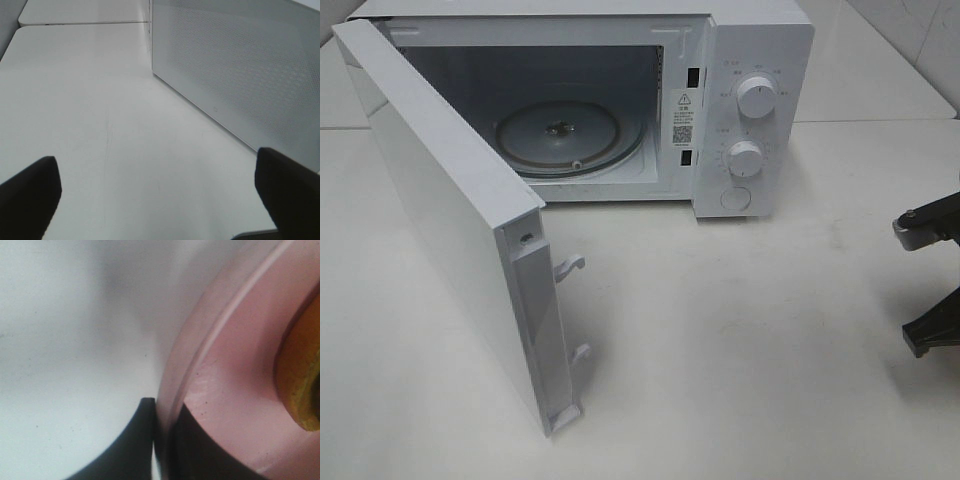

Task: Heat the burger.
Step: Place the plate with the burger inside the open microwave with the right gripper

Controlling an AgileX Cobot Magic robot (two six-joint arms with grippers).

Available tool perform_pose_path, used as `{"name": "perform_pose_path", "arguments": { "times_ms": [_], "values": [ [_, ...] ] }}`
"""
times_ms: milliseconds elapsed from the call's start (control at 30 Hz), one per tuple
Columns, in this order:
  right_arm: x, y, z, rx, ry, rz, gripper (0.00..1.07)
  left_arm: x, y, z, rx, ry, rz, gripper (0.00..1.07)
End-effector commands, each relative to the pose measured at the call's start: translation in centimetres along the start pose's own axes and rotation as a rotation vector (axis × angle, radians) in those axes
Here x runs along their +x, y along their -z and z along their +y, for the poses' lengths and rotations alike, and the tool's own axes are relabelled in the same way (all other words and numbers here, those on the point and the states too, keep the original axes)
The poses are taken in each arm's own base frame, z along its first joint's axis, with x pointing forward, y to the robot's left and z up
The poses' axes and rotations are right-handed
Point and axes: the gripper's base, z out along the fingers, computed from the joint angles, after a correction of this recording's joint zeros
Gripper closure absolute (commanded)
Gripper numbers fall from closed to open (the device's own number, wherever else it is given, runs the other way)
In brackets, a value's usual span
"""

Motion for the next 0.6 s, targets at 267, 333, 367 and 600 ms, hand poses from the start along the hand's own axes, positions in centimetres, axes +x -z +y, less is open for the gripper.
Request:
{"name": "perform_pose_path", "arguments": {
  "times_ms": [267,333,367,600],
  "values": [
    [2.5,1.7,0.2,0.075,0.086,-0.028,1.07,0.0,0.1,0.0,0.004,0.006,-0.003,0.09],
    [3.0,2.1,0.4,0.081,0.103,-0.038,1.07,0.0,0.1,0.0,0.004,0.006,-0.003,0.09],
    [3.4,2.5,0.4,0.087,0.114,-0.049,1.07,0.0,0.1,0.0,0.004,0.006,-0.003,0.09],
    [4.9,3.6,0.8,0.107,0.167,-0.078,1.07,0.0,0.1,0.0,0.004,0.006,-0.003,0.09]
  ]
}}
